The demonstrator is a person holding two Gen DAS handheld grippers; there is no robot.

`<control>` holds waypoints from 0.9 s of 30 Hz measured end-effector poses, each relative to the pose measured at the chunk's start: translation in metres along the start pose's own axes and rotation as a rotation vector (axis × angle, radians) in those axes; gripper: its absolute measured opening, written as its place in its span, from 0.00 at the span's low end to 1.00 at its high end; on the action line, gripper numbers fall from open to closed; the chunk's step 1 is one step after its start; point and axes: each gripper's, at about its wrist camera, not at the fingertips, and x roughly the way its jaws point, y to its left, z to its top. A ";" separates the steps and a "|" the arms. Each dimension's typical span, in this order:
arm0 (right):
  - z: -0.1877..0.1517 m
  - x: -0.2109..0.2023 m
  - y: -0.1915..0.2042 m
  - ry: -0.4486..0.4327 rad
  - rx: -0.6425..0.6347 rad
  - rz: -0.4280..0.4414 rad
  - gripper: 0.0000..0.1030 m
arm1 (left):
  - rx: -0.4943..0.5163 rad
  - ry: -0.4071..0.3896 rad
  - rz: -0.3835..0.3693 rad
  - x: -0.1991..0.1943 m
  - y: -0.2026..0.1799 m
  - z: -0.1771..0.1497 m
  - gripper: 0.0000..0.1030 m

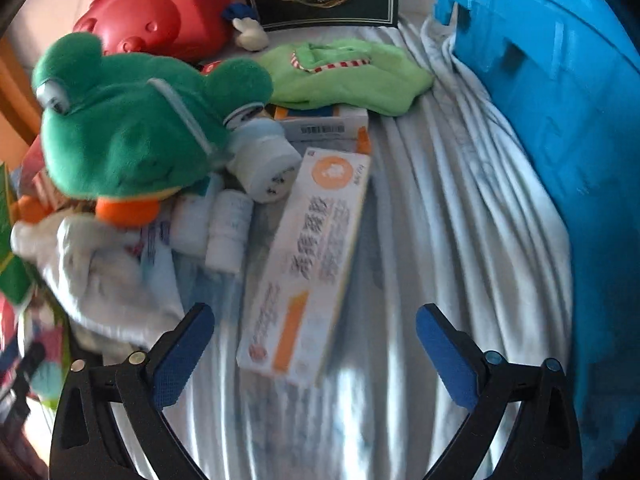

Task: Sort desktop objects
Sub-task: 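Grasp the pink tissue pack with the left gripper while the right grasps the white ointment box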

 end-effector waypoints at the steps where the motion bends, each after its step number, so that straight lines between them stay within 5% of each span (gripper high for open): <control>1: 0.003 0.002 0.003 0.001 -0.004 -0.006 0.82 | 0.000 0.001 0.006 0.001 -0.001 0.001 0.60; 5: 0.011 0.013 0.010 0.024 -0.027 -0.025 0.50 | -0.007 0.008 0.015 0.001 -0.001 0.004 0.60; 15: -0.016 -0.047 0.010 -0.053 -0.079 0.017 0.47 | -0.024 -0.032 0.022 -0.047 -0.006 -0.002 0.59; 27: -0.041 -0.222 0.021 -0.379 -0.153 0.119 0.47 | 0.014 -0.245 -0.040 -0.151 -0.046 0.028 0.59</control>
